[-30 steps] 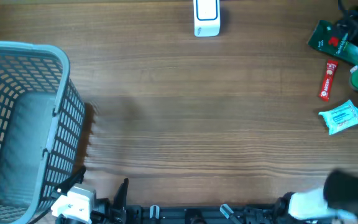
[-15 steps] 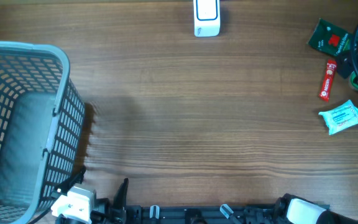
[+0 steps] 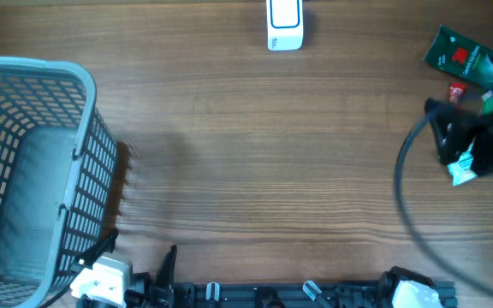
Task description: Scan the item barcode
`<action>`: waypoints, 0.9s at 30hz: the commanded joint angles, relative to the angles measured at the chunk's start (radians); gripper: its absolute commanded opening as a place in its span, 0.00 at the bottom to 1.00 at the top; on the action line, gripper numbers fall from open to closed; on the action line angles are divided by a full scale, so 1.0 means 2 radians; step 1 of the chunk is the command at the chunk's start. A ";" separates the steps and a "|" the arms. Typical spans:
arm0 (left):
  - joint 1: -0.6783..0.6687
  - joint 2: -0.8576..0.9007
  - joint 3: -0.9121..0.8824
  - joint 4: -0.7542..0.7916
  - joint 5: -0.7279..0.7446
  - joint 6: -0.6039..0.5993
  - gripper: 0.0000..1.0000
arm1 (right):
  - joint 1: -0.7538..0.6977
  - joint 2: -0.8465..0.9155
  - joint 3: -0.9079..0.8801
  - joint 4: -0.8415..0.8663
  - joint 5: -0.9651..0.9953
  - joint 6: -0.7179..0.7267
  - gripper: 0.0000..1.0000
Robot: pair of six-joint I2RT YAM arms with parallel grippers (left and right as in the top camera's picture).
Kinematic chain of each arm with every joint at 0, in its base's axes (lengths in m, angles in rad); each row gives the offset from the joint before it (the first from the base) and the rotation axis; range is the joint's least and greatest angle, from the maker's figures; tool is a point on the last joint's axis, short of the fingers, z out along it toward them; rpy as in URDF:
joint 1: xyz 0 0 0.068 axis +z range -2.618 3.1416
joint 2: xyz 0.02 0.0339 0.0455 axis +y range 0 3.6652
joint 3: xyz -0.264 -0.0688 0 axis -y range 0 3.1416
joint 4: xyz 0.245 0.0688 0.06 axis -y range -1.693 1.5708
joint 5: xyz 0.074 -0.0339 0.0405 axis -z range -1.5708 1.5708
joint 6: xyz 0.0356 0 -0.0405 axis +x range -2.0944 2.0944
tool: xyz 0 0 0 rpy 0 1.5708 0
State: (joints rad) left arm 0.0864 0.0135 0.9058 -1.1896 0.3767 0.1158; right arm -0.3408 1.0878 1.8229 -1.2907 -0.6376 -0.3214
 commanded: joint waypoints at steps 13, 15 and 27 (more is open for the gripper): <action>-0.002 -0.003 -0.001 0.001 0.008 0.006 1.00 | 0.183 -0.332 -0.593 0.641 0.085 0.165 1.00; -0.002 -0.004 -0.001 0.001 0.008 0.006 1.00 | 0.182 -0.359 -0.651 0.712 0.086 0.176 1.00; -0.002 -0.003 -0.001 0.001 0.008 0.006 1.00 | 0.174 -0.533 -0.821 0.788 0.197 0.229 0.99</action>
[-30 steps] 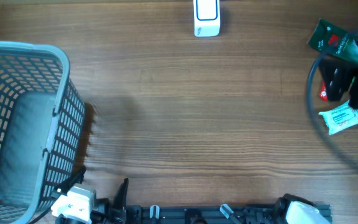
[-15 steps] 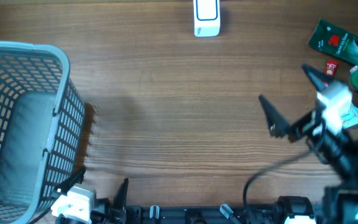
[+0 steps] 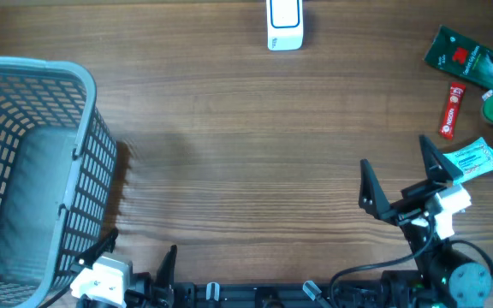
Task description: Scan the item barcode
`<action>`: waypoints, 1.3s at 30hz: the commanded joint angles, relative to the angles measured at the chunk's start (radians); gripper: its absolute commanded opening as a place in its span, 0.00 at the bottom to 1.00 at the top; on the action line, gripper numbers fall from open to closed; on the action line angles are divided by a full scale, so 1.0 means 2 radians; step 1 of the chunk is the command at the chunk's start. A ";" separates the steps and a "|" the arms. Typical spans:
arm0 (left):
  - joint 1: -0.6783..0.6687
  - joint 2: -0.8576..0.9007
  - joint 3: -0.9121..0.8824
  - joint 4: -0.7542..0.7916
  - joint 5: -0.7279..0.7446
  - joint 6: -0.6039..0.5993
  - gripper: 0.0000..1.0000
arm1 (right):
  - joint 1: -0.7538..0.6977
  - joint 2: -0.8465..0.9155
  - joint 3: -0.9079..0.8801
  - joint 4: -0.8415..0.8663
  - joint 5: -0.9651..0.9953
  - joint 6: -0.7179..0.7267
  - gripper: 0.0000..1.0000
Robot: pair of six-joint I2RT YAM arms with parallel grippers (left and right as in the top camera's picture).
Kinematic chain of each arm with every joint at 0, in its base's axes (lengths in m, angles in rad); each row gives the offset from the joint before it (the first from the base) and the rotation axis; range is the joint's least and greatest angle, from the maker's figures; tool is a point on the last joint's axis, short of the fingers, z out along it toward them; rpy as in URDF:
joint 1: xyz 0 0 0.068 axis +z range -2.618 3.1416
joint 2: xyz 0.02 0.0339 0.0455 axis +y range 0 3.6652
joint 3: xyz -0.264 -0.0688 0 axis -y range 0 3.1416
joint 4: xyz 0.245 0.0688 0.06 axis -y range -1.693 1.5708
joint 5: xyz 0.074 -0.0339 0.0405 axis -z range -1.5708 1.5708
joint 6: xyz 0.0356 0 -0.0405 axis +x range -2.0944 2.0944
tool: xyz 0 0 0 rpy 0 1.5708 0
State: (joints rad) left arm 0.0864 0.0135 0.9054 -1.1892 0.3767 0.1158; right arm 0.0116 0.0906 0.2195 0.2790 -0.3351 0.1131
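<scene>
The white barcode scanner (image 3: 284,24) stands at the far edge of the table, in the middle. Several items lie at the right edge: a green packet (image 3: 467,54), a red sachet (image 3: 451,110), a round green-lidded item, a yellow item and a light blue packet (image 3: 474,159). My right gripper (image 3: 394,156) is open and empty, just left of the light blue packet and apart from it. At the front left, my left gripper (image 3: 140,248) rests beside the basket with its fingers spread and nothing between them.
A grey plastic lattice basket (image 3: 80,162) fills the left side of the table. Bare wooden tabletop (image 3: 255,154) stretches between the basket, the scanner and the items. The arm bases line the front edge.
My right gripper was over the pile of items at the right edge, hiding some of them. Now it sits lower and further left, open, with the light blue packet lying on the table beside it.
</scene>
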 commanded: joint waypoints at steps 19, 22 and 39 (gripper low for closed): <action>-0.002 -0.004 -0.001 0.001 0.008 0.006 1.00 | -0.004 -0.044 -0.107 -0.099 0.126 0.029 1.00; -0.002 -0.004 -0.001 0.001 0.008 0.006 1.00 | -0.005 -0.043 -0.107 -0.138 0.127 0.040 1.00; -0.002 -0.004 -0.001 0.001 0.008 0.006 1.00 | -0.005 -0.037 -0.107 -0.138 0.126 0.040 1.00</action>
